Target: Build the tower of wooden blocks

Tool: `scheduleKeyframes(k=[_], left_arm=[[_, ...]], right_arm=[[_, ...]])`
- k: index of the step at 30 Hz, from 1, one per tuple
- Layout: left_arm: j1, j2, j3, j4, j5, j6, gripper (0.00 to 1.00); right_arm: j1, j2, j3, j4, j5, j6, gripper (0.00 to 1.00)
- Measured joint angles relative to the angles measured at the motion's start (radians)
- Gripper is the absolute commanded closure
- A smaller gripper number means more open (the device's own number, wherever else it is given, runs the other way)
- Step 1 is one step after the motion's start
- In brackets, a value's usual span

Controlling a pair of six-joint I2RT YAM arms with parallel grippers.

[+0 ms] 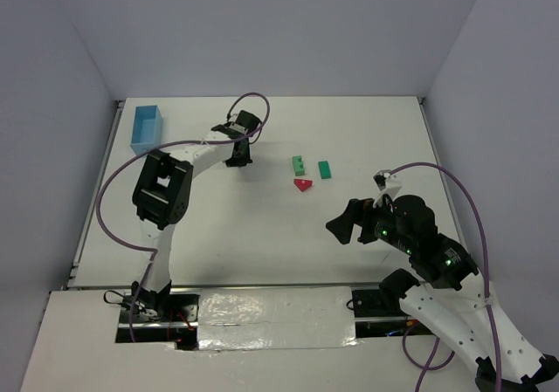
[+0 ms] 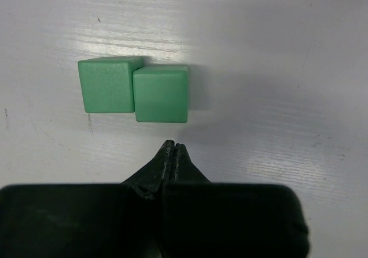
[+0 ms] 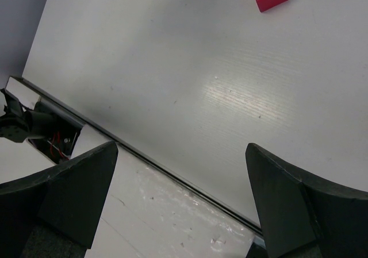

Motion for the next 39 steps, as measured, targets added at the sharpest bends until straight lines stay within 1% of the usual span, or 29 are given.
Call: scheduleKeyframes(k=[16,39], left_arm=[[0.0,0.06,0.048,-0.02,-0.002,0.0,1.0],[0.014,0.077,0.075,-0.031,-0.015,0.004,1.0]], right_arm=[[0.0,0.0,0.0,0.0,0.0,0.0,0.0],[0.0,0.0,0.0,0.0,0.0,0.0,0.0]])
